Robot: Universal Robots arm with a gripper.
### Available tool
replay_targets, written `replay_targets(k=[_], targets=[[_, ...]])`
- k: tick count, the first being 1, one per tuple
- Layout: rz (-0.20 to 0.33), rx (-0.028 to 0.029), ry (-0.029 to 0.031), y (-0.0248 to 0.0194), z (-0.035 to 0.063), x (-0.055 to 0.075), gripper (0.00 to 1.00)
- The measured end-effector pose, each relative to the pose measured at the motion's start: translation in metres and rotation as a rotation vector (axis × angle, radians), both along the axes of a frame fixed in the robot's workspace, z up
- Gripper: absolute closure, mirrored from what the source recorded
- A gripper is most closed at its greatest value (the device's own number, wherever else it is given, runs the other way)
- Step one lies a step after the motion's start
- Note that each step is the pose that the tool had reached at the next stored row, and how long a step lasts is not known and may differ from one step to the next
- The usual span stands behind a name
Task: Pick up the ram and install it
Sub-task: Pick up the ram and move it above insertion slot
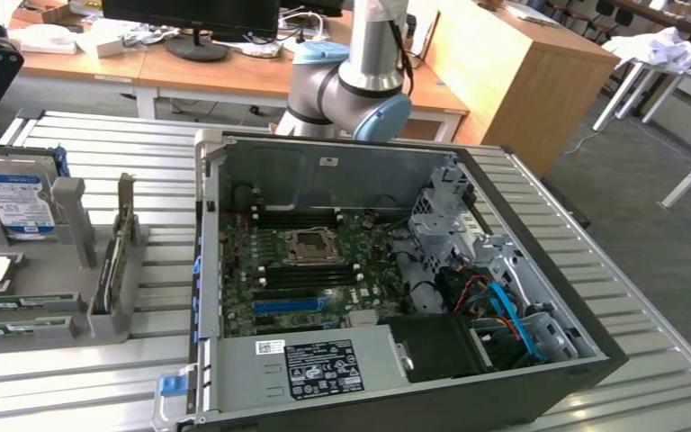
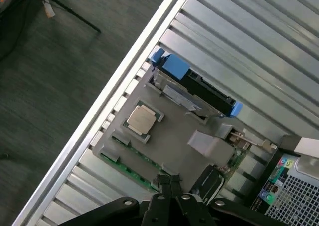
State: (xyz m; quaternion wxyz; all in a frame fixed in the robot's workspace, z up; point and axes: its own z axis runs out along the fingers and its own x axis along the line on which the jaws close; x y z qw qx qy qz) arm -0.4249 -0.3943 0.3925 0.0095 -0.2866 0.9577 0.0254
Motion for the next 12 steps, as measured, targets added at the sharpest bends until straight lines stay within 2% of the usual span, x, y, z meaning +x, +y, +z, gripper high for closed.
replay_targets(k=[12], targets=[[0.219, 0.0001, 0.0000, 0.0000, -0.0001, 0.0000, 0.89]])
